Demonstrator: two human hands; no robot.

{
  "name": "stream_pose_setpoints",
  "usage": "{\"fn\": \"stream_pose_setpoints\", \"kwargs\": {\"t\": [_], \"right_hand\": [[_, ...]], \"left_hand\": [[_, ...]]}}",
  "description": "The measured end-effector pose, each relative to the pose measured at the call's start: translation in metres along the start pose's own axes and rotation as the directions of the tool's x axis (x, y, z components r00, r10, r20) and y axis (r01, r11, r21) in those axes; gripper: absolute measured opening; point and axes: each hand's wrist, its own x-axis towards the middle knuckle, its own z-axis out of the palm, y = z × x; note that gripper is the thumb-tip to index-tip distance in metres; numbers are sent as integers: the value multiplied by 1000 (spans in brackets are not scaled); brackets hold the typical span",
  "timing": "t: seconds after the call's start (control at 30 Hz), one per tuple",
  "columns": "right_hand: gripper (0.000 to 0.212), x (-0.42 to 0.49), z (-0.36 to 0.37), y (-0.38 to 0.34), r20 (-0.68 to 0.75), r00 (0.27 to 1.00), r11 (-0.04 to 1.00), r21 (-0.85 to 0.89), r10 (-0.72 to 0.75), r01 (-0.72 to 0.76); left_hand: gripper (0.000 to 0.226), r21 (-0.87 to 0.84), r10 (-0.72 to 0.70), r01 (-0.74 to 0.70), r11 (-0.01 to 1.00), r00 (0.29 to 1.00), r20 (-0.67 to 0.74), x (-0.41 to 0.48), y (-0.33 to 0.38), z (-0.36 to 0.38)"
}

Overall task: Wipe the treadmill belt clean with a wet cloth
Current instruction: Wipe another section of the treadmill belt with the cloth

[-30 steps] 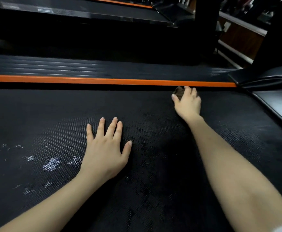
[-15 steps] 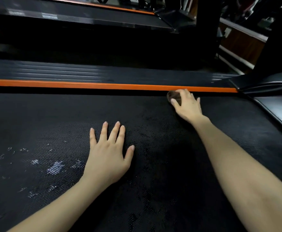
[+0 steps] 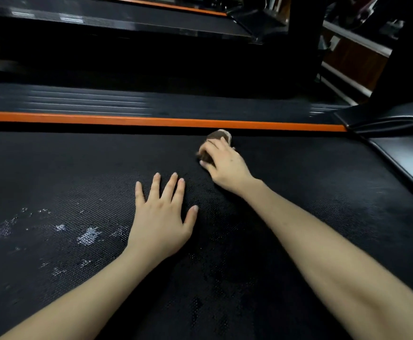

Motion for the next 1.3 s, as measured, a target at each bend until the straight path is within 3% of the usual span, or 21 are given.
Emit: {"fn": "stream_pose_setpoints", "kwargs": {"t": [0.07,0.17,0.3,0.37,0.43,0.5,0.57,0.63,0.73,0.8,0.83,0.93,1.03,1.13,1.2,1.3], "right_hand": [[24,-13,-15,30,24,1000,1000,-19,19,-19],[21,-34,-30,52,-66,969,972,4,236,-237],[19,-87,-22,-5,-16,998,997,49,64,-63],[27,-132,-33,-32,55,998,998,60,13,-16],[43,-168,-54,-45,91,996,999,-20,-25,26],[56,-185,-75,-49,19,998,986,-153,-65,68],[67,-186,-84,-56,-27,1000,972,-234,-8,2],[82,-177,-74,-63,42,996,949,-308,78,-61],[96,-160,-47,-63,147,927,931,-174,346,-320],[90,-158,-41,-65,185,864,884,-77,468,-462],[85,-166,-41,-70,166,876,891,-50,453,-452],[74,-221,-41,-109,87,973,976,32,213,-216],[69,-274,-42,-135,186,982,999,33,12,-19],[55,-265,-45,-120,176,976,991,75,-127,115],[43,-236,-40,-102,130,990,995,89,-51,40],[35,-198,-35,-82,66,965,956,135,253,-260]], "left_hand": [[83,-8,-4,3,1000,1000,-14,0,-1,0],[83,-2,-6,6,1000,1000,-5,0,0,1],[83,0,-3,3,1000,1000,-9,1,0,1],[83,1,1,-1,1000,1000,-9,1,-1,0],[83,-2,3,-3,1000,1000,-12,0,0,-1],[81,-3,-4,4,1000,1000,-8,0,0,-2],[74,-2,-11,11,1000,1000,-2,-1,1,-1],[69,2,-12,12,1000,1000,4,-1,0,-1],[67,-5,-11,11,1000,1000,-11,-2,0,-1],[67,-8,-10,10,1000,1000,-16,-1,0,0],[67,-7,-8,8,1000,1000,-15,-1,0,0],[66,-4,-2,2,1000,1000,-19,0,0,-1],[66,-7,0,0,1000,1000,-7,0,0,-3],[66,-9,4,-3,1000,1000,14,0,-1,-6],[65,-23,2,-1,1000,1000,29,1,-1,-8],[60,-81,6,-2,997,999,54,-8,-3,-14]]}}
